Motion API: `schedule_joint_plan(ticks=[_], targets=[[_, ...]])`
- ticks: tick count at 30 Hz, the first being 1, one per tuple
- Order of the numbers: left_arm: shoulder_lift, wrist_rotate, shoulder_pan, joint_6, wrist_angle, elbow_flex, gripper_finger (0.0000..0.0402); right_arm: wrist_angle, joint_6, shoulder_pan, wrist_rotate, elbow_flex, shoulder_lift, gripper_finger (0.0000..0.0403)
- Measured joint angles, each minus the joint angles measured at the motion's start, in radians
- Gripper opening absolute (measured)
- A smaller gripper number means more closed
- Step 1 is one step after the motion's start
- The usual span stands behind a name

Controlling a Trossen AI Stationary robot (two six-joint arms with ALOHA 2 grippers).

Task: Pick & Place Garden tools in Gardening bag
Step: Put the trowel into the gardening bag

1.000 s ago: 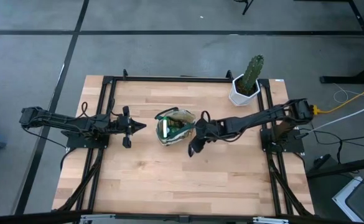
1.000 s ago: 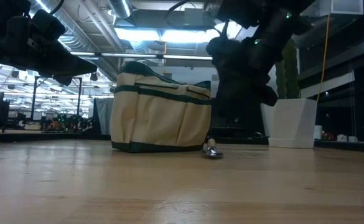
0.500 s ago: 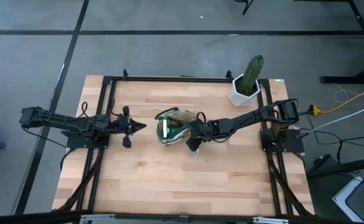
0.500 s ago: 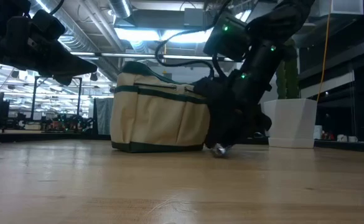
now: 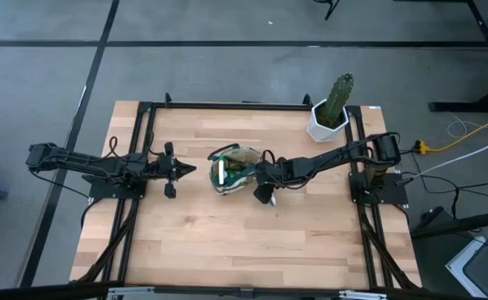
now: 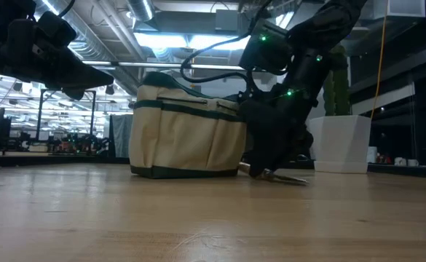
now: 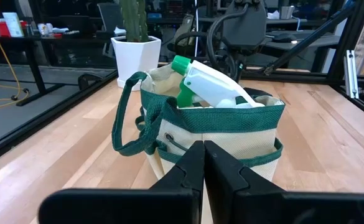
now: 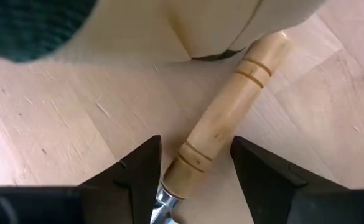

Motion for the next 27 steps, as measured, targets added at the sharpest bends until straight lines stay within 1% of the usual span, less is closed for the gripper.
schedule_joint_plan(ticks=[3,5,13,16,22,24,27], targets=[[0.000,0.000,0.000,0.000,0.000,0.000,0.0004,-0.003,0.000,0.007,0.003,0.001,0.000,0.0195],[0.000,0.000,0.000,0.000,0.000,0.000,0.0004,-0.008,-0.014,0.011,0.003,0.004,-0.001,0.0181],[0.000,0.000,0.000,0.000,0.000,0.000,0.0004,-0.049,-0.034,0.016,-0.005,0.003,-0.016,0.0093],[0.000,0.000,0.000,0.000,0.000,0.000,0.0004,-0.070,-0.035,0.016,-0.005,0.004,-0.018,0.0072],[0.000,0.000,0.000,0.000,0.000,0.000,0.0004,-0.136,-0.034,0.017,0.001,0.003,-0.035,0.0068],[0.000,0.000,0.000,0.000,0.000,0.000,0.0004,-0.198,-0.028,0.017,0.018,0.002,-0.053,0.0068],[0.000,0.000,0.000,0.000,0.000,0.000,0.0004,-0.244,-0.017,0.017,0.056,0.002,-0.083,0.0068]])
